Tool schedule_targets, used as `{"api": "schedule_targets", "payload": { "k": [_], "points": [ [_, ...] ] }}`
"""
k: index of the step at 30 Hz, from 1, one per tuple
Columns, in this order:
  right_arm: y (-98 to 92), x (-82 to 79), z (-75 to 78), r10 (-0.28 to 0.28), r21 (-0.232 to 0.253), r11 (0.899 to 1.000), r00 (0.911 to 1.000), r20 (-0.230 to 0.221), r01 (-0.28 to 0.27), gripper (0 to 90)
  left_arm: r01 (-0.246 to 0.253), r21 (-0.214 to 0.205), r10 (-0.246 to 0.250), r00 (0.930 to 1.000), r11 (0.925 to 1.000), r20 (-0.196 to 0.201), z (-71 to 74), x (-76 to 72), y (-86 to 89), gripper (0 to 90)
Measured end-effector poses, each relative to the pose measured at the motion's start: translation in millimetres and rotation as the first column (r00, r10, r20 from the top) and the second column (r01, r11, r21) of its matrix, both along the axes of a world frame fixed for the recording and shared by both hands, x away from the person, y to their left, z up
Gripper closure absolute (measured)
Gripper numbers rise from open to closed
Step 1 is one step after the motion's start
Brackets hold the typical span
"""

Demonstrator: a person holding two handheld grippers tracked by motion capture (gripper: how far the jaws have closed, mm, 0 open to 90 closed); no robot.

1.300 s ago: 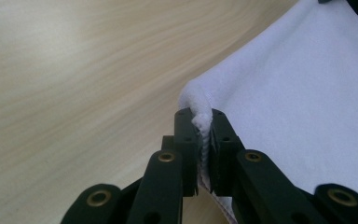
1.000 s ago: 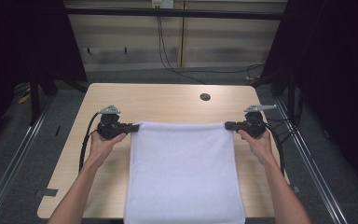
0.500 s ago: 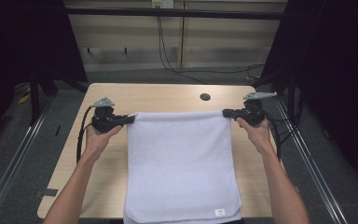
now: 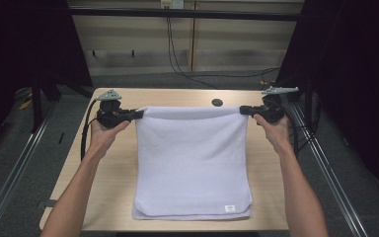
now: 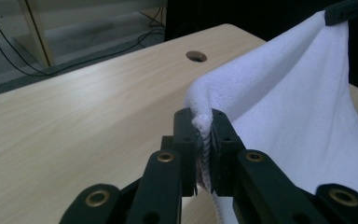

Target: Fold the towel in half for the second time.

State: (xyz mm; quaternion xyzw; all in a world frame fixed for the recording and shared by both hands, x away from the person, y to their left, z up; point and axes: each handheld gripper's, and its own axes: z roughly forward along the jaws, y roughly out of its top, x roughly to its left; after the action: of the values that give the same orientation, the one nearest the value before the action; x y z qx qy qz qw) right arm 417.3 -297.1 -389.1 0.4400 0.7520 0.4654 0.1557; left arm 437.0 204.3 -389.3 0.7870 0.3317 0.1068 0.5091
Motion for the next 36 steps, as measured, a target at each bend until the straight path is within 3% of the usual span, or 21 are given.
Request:
{"api": "schedule_targets", "payload": {
  "k": [3, 9, 11, 12, 14, 17, 22, 28, 36],
  "points": [
    [-1.3, 3.2, 6.9, -0.007, -0.004, 1.000, 0.9999, 0.008, 0.007, 86.2, -0.009, -0.010, 0.009, 0.9999, 0.9999, 0.004, 4.0, 2.4, -2.3, 83.8],
    [-3.0, 6.3, 25.6, -0.024, -0.010, 1.000, 0.9989, 0.040, 0.024, 86.2, -0.014, -0.008, 0.015, 0.9985, 0.9999, 0.054, 21.7, -3.7, -7.4, 83.2],
    [-3.4, 1.9, 31.5, -0.024, 0.033, 0.999, 0.9975, 0.067, 0.022, 86.3, -0.007, -0.029, 0.009, 0.9977, 0.9995, 0.067, 25.1, -8.2, -6.5, 83.2],
    [-2.8, 0.1, 32.0, -0.020, 0.025, 1.000, 0.9974, 0.069, 0.018, 86.2, -0.004, -0.014, 0.005, 0.9974, 0.9999, 0.072, 25.6, -10.3, -5.8, 83.2],
    [-2.5, -5.6, 30.0, -0.004, -0.002, 1.000, 0.9974, 0.072, 0.005, 86.2, -0.002, -0.009, 0.003, 0.9974, 1.0000, 0.072, 23.0, -14.5, -3.4, 83.2],
    [-5.6, -18.4, 23.5, 0.019, 0.025, 0.999, 0.9965, 0.081, -0.022, 86.3, 0.009, -0.004, -0.008, 0.9974, 1.0000, 0.071, 16.1, -23.9, -0.8, 82.5],
    [-7.0, -38.8, 13.9, 0.057, 0.019, 0.998, 0.9949, 0.083, -0.059, 86.2, 0.032, 0.014, -0.033, 0.9969, 0.9994, 0.072, 5.0, -42.0, -0.9, 82.8],
    [-7.0, -64.9, 8.7, 0.106, 0.014, 0.994, 0.9899, 0.094, -0.108, 86.2, 0.064, -0.010, -0.063, 0.9951, 0.9979, 0.077, -4.7, -67.4, 5.9, 82.7],
    [-10.4, -103.5, -13.2, 0.154, 0.008, 0.988, 0.9851, 0.076, -0.155, 86.1, 0.127, 0.009, -0.128, 0.9909, 0.9918, 0.043, -23.4, -98.1, 8.2, 82.7]
  ]
}}
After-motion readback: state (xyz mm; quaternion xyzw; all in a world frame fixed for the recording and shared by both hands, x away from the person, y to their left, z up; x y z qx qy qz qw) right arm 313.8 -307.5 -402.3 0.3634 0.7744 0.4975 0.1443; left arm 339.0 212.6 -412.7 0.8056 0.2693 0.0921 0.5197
